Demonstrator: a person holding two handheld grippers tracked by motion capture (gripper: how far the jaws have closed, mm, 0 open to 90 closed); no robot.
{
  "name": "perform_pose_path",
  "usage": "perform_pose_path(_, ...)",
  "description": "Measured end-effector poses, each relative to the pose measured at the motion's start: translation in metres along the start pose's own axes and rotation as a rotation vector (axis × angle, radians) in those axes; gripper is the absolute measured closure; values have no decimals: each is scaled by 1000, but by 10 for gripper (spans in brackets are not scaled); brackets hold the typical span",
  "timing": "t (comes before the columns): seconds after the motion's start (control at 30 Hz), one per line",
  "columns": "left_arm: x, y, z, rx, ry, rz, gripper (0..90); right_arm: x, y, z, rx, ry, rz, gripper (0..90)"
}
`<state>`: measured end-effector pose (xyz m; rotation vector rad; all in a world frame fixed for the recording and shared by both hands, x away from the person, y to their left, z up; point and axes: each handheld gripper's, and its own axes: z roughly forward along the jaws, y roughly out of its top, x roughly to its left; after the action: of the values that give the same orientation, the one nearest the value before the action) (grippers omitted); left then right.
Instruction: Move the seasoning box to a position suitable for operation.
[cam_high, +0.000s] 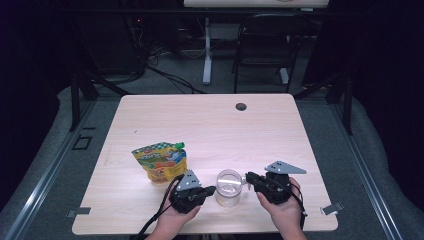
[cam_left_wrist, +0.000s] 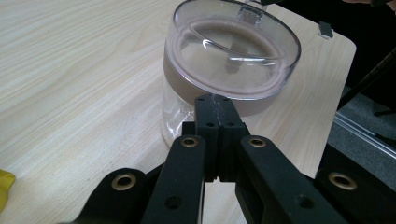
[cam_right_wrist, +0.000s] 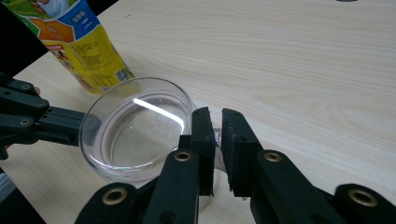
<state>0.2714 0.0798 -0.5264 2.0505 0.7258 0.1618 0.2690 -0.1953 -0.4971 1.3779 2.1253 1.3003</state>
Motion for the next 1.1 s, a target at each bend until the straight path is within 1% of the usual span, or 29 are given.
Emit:
perform_pose_path(0.33, 0, 1, -1, -8, -9, -7, 900, 0, -1, 0, -3, 2, 6, 832)
perform_pose_path(0.47, 0, 0, 0, 4, 2, 0, 900, 0, -1, 0, -4, 4, 8, 832)
perform_pose_path(0.5, 0, -2, 2, 6, -5, -3, 900, -1, -1, 0, -4, 5, 9, 831)
perform_pose_path(0.63, 0, -3, 3, 17, -6, -4, 900, -1, -1, 0, -3, 5, 8, 830)
perform_pose_path(0.73, 0, -2, 2, 9, -7, -7, 900, -1, -1, 0, -5, 4, 10, 830)
perform_pose_path(1.0, -1, 2, -1, -4, -5, 4, 900, 0, -1, 0, -4, 1, 7, 830)
perform_pose_path(1.1, -1, 3, -2, -9, -6, 0, 900, 0, -1, 0, -7, 0, 9, 824)
